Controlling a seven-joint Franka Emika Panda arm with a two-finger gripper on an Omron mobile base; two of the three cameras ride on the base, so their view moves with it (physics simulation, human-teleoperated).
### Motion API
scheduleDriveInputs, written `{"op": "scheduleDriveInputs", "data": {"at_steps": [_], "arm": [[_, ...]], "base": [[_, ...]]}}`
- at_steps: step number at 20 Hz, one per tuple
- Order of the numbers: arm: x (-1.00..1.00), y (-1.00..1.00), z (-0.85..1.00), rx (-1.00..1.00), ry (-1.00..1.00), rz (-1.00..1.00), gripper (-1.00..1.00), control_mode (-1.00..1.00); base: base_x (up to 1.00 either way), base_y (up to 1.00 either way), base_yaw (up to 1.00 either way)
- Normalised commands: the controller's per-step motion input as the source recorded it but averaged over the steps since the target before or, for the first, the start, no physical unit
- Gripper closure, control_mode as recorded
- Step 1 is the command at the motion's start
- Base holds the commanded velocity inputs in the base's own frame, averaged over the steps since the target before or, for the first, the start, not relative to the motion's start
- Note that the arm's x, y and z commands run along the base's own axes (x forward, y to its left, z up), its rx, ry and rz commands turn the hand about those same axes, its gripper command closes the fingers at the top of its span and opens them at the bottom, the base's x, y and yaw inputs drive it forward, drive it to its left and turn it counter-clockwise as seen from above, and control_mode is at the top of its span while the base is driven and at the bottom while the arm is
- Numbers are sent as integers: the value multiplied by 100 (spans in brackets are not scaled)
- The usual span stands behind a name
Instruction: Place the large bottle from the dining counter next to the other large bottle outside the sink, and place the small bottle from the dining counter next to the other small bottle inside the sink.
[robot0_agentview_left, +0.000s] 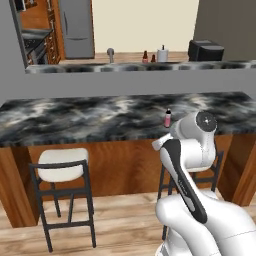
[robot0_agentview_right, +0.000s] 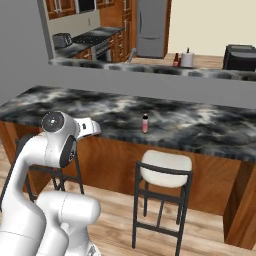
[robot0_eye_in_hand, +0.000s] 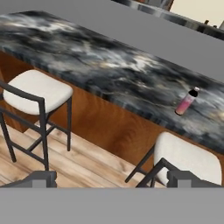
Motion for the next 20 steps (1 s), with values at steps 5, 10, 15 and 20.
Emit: {"op": "scheduleDriveInputs", "data": {"at_steps": [5, 10, 15, 20], "arm": [[0, 0, 0, 0, 0, 0, -100, 100], [0, 0, 0, 0, 0, 0, -100, 100], [0, 0, 0, 0, 0, 0, -100, 100], [0, 0, 0, 0, 0, 0, -100, 100]], "base": [[21, -2, -4], [13, -15, -3], [14, -27, -6], [22, -33, -5]]}}
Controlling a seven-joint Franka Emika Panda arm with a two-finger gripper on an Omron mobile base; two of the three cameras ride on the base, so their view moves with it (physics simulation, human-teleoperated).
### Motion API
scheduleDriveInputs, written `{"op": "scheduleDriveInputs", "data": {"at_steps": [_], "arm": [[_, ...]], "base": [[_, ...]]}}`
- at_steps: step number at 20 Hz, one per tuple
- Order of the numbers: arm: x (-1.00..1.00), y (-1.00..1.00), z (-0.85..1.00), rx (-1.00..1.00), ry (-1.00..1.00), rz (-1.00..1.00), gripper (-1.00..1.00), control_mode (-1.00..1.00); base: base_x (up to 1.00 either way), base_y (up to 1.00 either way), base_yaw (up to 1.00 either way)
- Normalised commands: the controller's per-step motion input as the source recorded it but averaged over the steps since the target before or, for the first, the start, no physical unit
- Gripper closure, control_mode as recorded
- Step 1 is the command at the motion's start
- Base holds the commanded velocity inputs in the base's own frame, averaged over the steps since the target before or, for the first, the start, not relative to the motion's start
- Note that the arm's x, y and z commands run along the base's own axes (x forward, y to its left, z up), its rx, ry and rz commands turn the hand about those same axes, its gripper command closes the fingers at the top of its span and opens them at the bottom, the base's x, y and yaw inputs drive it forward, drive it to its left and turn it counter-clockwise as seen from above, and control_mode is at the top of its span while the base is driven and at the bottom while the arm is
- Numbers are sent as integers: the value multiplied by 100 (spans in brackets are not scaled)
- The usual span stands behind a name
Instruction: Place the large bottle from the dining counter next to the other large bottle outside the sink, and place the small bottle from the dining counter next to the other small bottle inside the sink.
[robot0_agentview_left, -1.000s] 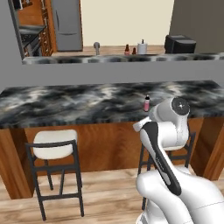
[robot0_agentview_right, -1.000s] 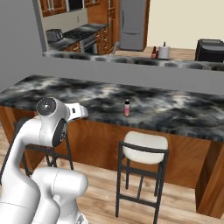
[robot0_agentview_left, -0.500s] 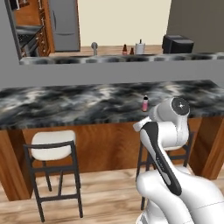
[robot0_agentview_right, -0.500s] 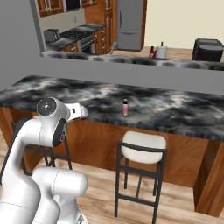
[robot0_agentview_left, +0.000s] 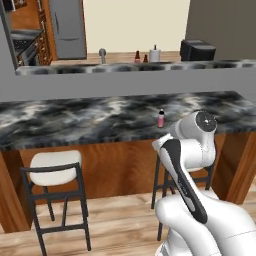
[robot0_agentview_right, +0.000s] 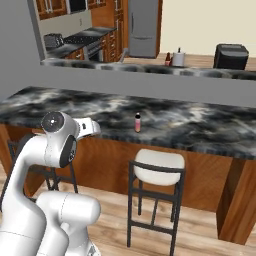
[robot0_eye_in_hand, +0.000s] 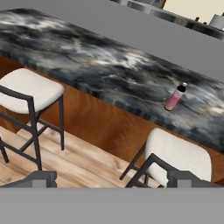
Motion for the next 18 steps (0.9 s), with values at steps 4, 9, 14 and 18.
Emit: {"op": "scheduleDriveInputs", "data": {"at_steps": [4, 9, 14, 18], "arm": [[0, 0, 0, 0, 0, 0, -100, 100], [0, 0, 0, 0, 0, 0, -100, 100], [0, 0, 0, 0, 0, 0, -100, 100], [0, 0, 0, 0, 0, 0, -100, 100]], "base": [[30, -36, -4], [44, -35, -5], [55, -10, -3], [56, -2, -2]]}}
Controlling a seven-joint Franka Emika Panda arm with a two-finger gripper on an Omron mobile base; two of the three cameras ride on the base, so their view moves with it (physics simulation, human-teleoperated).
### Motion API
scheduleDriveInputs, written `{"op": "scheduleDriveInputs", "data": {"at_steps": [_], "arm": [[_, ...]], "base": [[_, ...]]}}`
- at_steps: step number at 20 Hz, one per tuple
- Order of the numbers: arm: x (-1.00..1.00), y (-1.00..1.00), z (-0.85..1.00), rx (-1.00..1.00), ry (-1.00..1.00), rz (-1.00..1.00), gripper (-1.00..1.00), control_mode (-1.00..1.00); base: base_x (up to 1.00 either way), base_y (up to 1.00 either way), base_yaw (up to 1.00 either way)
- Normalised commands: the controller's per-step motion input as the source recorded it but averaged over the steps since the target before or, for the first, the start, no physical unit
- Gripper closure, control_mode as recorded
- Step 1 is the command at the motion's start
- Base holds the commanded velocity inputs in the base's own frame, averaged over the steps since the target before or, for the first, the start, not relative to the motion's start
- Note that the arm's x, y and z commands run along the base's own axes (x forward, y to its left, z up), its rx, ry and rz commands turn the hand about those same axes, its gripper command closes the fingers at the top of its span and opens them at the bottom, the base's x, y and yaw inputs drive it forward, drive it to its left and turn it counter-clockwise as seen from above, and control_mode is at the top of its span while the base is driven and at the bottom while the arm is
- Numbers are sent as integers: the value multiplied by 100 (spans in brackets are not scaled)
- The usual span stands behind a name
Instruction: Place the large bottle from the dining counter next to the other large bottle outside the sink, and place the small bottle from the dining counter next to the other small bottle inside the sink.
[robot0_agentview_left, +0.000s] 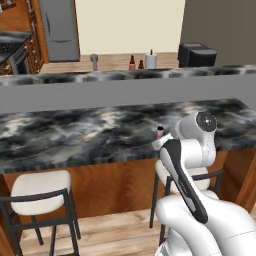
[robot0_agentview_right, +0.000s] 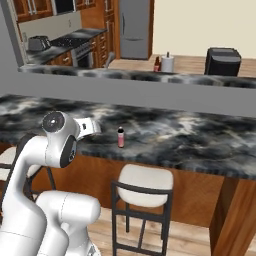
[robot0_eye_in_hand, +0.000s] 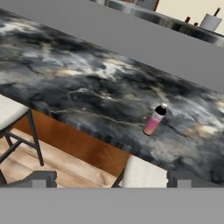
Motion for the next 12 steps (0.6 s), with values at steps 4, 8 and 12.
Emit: {"op": "scheduleDriveInputs", "data": {"at_steps": [4, 8, 12], "arm": [[0, 0, 0, 0, 0, 0, -100, 100], [0, 0, 0, 0, 0, 0, -100, 100], [0, 0, 0, 0, 0, 0, -100, 100]], "base": [[38, 0, -1], [16, 0, 0], [0, 0, 0]]}}
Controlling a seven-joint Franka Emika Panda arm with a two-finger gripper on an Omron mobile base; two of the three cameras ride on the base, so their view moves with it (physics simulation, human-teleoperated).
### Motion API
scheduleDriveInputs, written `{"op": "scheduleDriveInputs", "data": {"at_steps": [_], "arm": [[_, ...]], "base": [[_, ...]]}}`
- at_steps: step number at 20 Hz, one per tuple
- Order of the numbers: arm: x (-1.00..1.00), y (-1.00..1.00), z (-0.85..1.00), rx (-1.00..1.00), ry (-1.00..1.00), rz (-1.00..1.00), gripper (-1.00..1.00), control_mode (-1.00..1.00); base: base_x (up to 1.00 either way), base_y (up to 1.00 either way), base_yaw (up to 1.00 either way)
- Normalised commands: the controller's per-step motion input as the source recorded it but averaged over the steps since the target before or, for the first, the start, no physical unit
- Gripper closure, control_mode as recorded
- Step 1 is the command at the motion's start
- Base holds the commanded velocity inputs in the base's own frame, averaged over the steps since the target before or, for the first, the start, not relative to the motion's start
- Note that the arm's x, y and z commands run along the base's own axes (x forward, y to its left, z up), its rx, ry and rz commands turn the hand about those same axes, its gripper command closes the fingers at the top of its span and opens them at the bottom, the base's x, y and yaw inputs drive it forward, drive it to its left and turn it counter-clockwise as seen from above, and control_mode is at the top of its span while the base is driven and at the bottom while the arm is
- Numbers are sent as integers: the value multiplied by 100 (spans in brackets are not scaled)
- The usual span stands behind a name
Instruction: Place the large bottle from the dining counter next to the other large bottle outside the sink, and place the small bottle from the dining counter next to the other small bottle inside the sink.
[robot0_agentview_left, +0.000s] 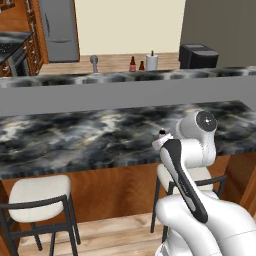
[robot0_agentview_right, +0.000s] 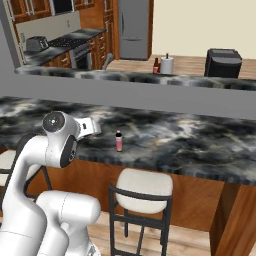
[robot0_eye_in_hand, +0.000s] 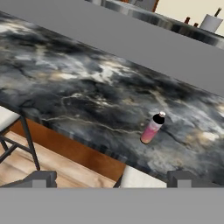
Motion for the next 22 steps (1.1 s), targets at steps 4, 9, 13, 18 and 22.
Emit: {"op": "scheduleDriveInputs", "data": {"at_steps": [4, 9, 13, 18, 22], "arm": [[0, 0, 0, 0, 0, 0, -100, 100], [0, 0, 0, 0, 0, 0, -100, 100], [2, 0, -1, 0, 0, 0, -100, -100], [0, 0, -2, 0, 0, -2, -100, -100], [0, -3, -2, 0, 0, -12, -100, -100]], "base": [[0, 0, 0], [0, 0, 0], [1, 0, 0], [0, 0, 0], [0, 0, 0]]}}
